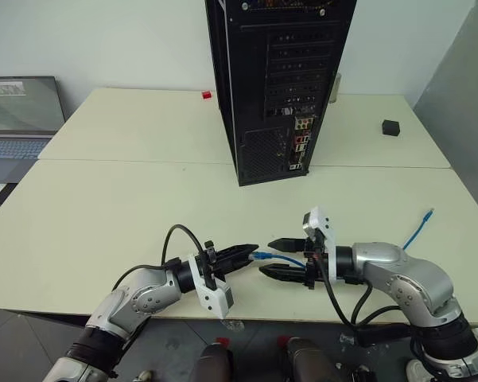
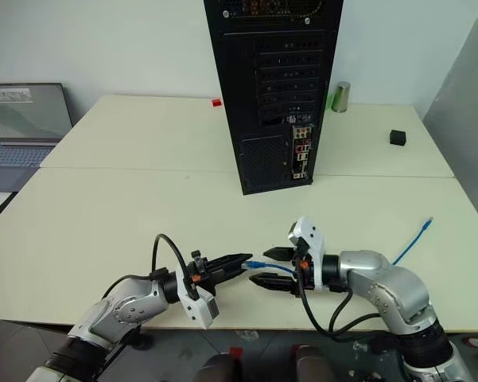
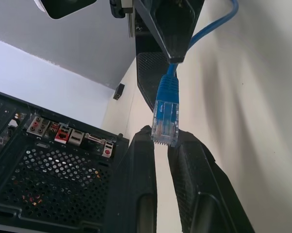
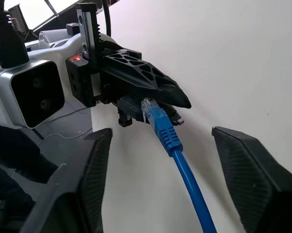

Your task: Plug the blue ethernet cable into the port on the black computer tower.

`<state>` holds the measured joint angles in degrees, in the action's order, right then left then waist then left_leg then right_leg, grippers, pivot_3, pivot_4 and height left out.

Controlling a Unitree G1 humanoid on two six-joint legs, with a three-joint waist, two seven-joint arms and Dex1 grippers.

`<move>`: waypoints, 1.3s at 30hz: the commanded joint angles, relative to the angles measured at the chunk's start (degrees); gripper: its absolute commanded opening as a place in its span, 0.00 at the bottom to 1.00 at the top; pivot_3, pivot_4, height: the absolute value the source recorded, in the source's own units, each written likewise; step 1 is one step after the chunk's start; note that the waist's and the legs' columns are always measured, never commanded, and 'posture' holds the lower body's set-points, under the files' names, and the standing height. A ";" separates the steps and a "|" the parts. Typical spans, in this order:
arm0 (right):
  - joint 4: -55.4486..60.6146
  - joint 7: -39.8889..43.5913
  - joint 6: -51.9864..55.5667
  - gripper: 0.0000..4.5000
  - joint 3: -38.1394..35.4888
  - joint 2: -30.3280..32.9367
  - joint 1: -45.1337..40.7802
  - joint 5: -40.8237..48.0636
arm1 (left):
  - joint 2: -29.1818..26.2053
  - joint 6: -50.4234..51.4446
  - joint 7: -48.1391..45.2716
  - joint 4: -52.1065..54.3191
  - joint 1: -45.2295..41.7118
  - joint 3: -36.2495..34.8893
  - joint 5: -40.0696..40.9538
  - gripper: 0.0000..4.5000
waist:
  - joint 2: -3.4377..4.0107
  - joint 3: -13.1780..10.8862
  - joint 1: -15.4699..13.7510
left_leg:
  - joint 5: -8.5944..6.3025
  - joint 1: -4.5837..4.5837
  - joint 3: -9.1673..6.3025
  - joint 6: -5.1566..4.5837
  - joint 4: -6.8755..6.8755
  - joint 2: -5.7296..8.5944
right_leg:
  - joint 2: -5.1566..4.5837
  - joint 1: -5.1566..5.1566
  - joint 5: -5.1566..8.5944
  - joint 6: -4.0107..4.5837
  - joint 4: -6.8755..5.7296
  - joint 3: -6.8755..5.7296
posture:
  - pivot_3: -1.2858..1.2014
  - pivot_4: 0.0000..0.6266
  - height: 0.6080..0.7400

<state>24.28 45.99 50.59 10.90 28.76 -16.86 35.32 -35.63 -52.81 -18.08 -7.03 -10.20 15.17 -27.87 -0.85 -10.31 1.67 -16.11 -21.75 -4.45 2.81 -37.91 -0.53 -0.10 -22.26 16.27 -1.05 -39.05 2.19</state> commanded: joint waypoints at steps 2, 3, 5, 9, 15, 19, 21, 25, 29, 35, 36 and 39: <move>0.51 -0.05 -0.26 0.49 -0.04 -0.23 -1.01 0.53 | -0.05 -0.82 1.14 1.42 -0.09 -0.81 0.07 0.04 | 0.00 0.00 0.00 | 0.00 0.00 0.00 0.00 0.00 0.00 | 0.00 0.00 0.00 0.00 0.00 0.00 | 0.52 0.24 1.00; 0.41 -0.03 -0.22 0.42 -0.11 -0.24 -1.09 0.58 | -0.06 -0.86 1.16 1.45 -0.06 -0.81 0.03 0.04 | 0.00 0.00 0.00 | 0.00 0.00 0.00 0.00 0.00 0.00 | 0.00 0.00 0.00 0.00 0.00 -0.01 | 0.52 0.24 1.00; 0.21 0.07 -0.16 0.32 -0.18 -0.18 -1.24 0.63 | -0.06 -0.96 1.21 1.48 0.00 -0.82 -0.01 0.04 | 0.00 0.00 0.00 | 0.00 0.00 0.00 0.00 0.00 0.00 | 0.00 0.00 0.00 0.00 0.00 -0.01 | 0.52 0.24 1.00; -0.29 0.16 0.04 0.09 -0.36 -0.13 -1.61 0.75 | -0.07 -1.15 1.39 1.56 0.07 -0.88 -0.19 0.04 | 0.00 0.00 0.00 | 0.00 0.00 0.00 0.00 0.00 0.00 | 0.00 0.00 0.00 0.00 0.00 0.00 | 0.52 0.24 1.00; -1.30 0.55 0.98 0.00 -0.88 0.21 -2.34 1.42 | 0.00 -1.96 2.50 1.53 -0.09 -0.80 -1.51 0.04 | 0.00 0.00 0.01 | 0.00 0.00 0.00 0.00 0.00 0.00 | 0.00 0.00 0.00 0.00 0.00 -0.01 | 0.52 0.24 1.00; -1.98 1.08 1.95 0.00 -1.42 0.73 -2.98 2.20 | -0.59 -2.86 1.30 1.70 -0.24 0.56 -0.16 0.04 | 0.00 0.00 0.00 | 0.00 0.00 0.00 0.00 0.00 0.00 | 0.00 0.00 0.00 0.00 0.00 -0.01 | 0.52 0.24 1.00; -2.15 1.35 2.27 0.00 -1.50 1.12 -3.22 2.46 | -0.82 -2.19 -0.15 1.91 -0.04 1.12 2.93 0.20 | 0.00 0.00 0.00 | 0.00 0.00 0.00 0.00 0.00 0.00 | 0.00 0.00 0.00 0.00 0.00 -0.01 | 0.52 0.24 1.00; -2.41 1.88 2.55 0.00 -1.91 2.17 -3.60 2.65 | -1.22 -0.58 -2.27 2.23 -0.32 1.13 6.04 0.35 | 0.00 0.00 0.00 | 0.00 0.00 0.00 0.00 0.00 0.00 | -0.01 0.00 0.00 0.00 0.00 0.00 | 0.52 0.24 1.00; -2.70 1.11 1.76 0.00 -3.79 2.94 -3.74 2.54 | -1.71 1.32 -5.31 2.76 -0.25 1.35 8.75 0.54 | 0.00 0.00 0.05 | 0.00 0.00 0.01 0.00 0.01 -0.01 | 0.01 -0.01 0.00 0.00 0.00 0.00 | 0.52 0.24 1.00; -2.75 -4.83 0.04 0.00 -11.09 1.41 -4.09 2.13 | 0.89 18.35 -11.18 7.51 1.49 0.14 20.86 0.79 | 0.00 0.00 0.02 | 0.00 -0.01 0.01 0.00 0.00 0.00 | 0.02 -0.01 0.00 0.00 0.00 -0.01 | 0.52 0.24 1.00; -2.65 -6.30 -0.73 0.00 -12.03 1.04 -4.23 1.42 | 1.92 23.13 -12.06 9.39 1.54 0.05 23.07 0.86 | 0.00 0.00 0.03 | 0.00 -0.01 0.00 0.00 0.00 0.00 | 0.02 0.00 0.00 0.00 0.00 0.00 | 0.52 0.24 1.00; -2.62 -13.15 -4.58 0.00 -13.99 -1.36 -5.34 -2.57 | 5.31 35.23 -13.74 16.41 0.65 0.75 26.41 0.93 | -0.01 0.00 0.07 | 0.00 -0.05 0.01 0.00 -0.02 0.01 | 0.03 0.00 0.00 -0.01 0.01 0.00 | 0.52 0.24 1.00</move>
<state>20.46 37.14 49.31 -0.75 28.58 -20.96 34.91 -31.74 -25.20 -30.86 3.21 -8.74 15.93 -5.04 -0.86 -10.32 1.74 -16.12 -21.80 -4.44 2.81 -37.93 -0.53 -0.05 -22.27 16.28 -1.06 -39.05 2.20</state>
